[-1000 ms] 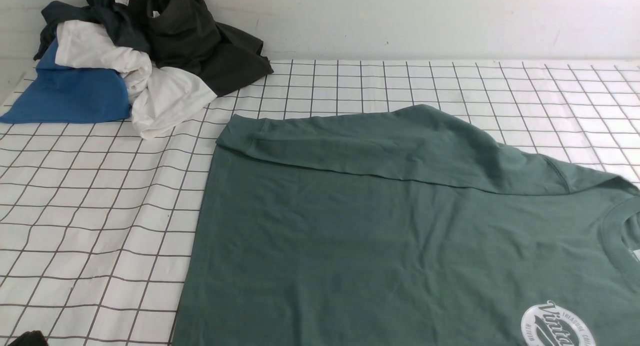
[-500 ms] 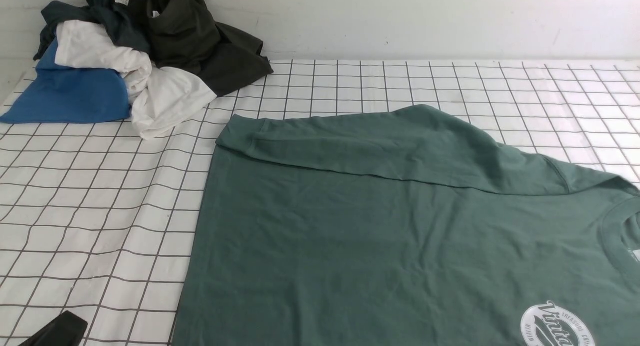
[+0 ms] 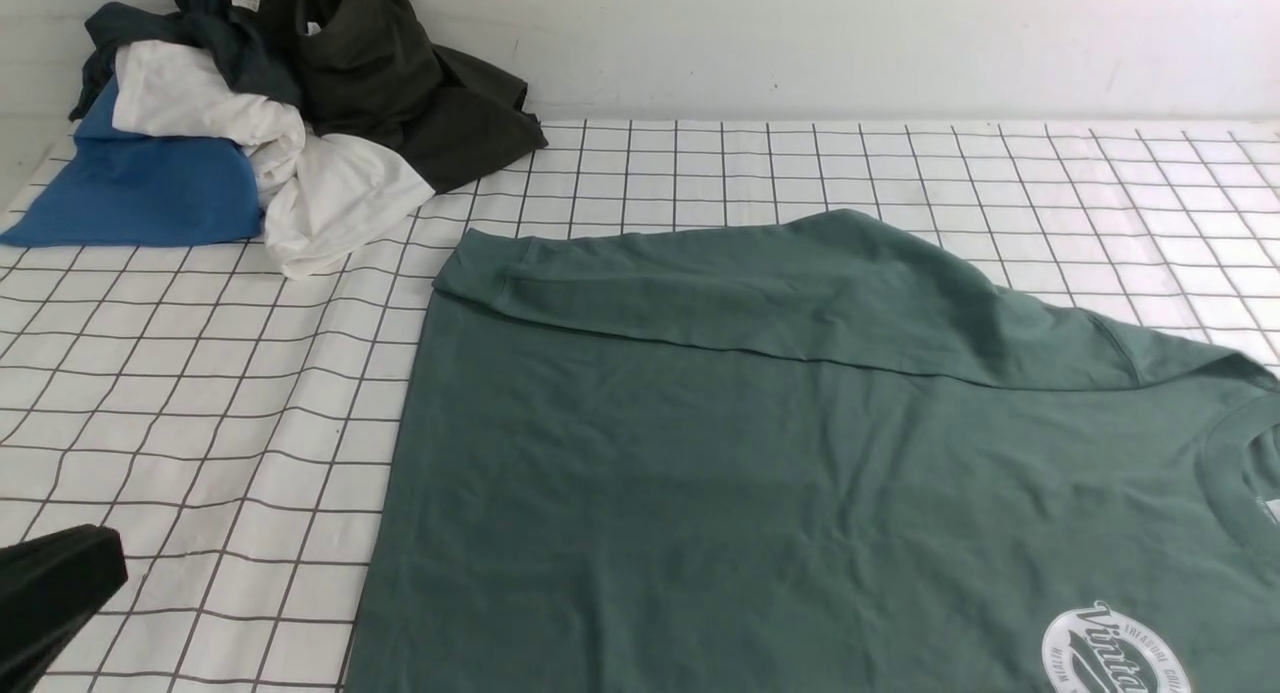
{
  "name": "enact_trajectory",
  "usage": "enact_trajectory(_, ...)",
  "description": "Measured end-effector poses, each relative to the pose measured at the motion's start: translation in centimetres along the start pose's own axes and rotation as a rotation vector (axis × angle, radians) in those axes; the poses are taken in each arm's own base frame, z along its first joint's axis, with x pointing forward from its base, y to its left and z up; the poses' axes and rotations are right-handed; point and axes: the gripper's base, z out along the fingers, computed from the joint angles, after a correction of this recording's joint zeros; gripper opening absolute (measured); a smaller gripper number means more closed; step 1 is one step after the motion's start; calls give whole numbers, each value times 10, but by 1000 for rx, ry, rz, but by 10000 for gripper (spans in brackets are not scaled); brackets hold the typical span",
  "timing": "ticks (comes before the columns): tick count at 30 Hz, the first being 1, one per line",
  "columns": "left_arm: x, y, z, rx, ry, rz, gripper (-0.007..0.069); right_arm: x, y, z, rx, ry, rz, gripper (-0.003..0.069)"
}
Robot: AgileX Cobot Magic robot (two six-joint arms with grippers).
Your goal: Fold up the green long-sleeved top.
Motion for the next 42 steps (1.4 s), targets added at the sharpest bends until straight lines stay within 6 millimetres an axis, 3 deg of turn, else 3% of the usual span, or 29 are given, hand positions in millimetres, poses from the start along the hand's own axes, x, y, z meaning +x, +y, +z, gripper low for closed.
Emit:
enact_trajectory(1,-4,1,1,-9,40,19,-7,-3,1,-1,-3,-2,-15,-15)
enact_trajectory(3,-26,10,11,-50,280,116,-7,-28,5,21,-62,206,-110,-15)
enact_trajectory(6,-35,12,29,-19,474,195,-5,-41,18,43,-198,440,-160,-15)
enact_trajectory(10,-28,-1,56,97,643,275,17,-31,37,56,-363,710,-218,-15)
enact_trajectory(13,-6,-18,89,182,818,314,82,-8,58,64,-519,956,-312,-15)
enact_trajectory(14,-3,-18,93,183,839,310,87,-7,58,65,-519,961,-312,-15)
enact_trajectory(20,45,-24,149,182,1001,314,298,6,75,60,-618,1022,-399,-15)
enact_trajectory(25,62,-23,182,160,1037,305,448,7,75,60,-622,1022,-414,-15)
enact_trajectory(27,67,-22,190,153,1053,301,473,7,75,60,-623,1022,-416,-15)
enact_trajectory(32,85,-19,208,134,1130,284,487,7,75,60,-634,1016,-433,-15)
enact_trajectory(36,88,-19,213,121,1150,266,485,7,75,60,-642,1012,-446,-15)
enact_trajectory(42,87,-18,215,111,1150,275,382,7,75,60,-643,1011,-449,-15)
